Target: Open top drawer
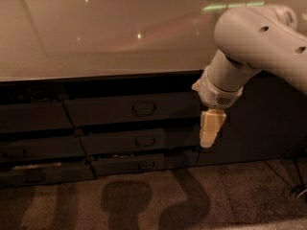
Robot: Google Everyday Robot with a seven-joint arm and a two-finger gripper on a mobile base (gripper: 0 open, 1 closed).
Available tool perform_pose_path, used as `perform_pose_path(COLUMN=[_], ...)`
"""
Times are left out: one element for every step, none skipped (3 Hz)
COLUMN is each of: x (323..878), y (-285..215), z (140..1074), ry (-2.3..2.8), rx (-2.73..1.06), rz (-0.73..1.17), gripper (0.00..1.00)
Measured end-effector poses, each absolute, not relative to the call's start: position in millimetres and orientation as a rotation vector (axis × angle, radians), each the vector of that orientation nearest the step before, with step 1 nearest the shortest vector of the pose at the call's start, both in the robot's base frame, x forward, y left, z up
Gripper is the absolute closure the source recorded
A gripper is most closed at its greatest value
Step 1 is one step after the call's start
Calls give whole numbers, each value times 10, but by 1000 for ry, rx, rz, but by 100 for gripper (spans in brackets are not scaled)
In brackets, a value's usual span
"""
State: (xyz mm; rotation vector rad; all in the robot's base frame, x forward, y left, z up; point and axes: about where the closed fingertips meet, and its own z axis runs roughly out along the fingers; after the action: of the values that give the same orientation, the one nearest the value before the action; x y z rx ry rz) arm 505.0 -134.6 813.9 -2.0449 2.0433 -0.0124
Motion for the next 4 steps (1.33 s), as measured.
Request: perform_pose_path(x=[5387, 5683, 5655, 5490], y=[-1624, -1816, -1793, -1752], z=[7698, 7373, 7361, 7425], ry=[2074, 2073, 2058, 1941], rx=[-2032, -2019, -2027, -2069], rz=[103, 214, 216, 119], gripper=[0, 0, 0, 0])
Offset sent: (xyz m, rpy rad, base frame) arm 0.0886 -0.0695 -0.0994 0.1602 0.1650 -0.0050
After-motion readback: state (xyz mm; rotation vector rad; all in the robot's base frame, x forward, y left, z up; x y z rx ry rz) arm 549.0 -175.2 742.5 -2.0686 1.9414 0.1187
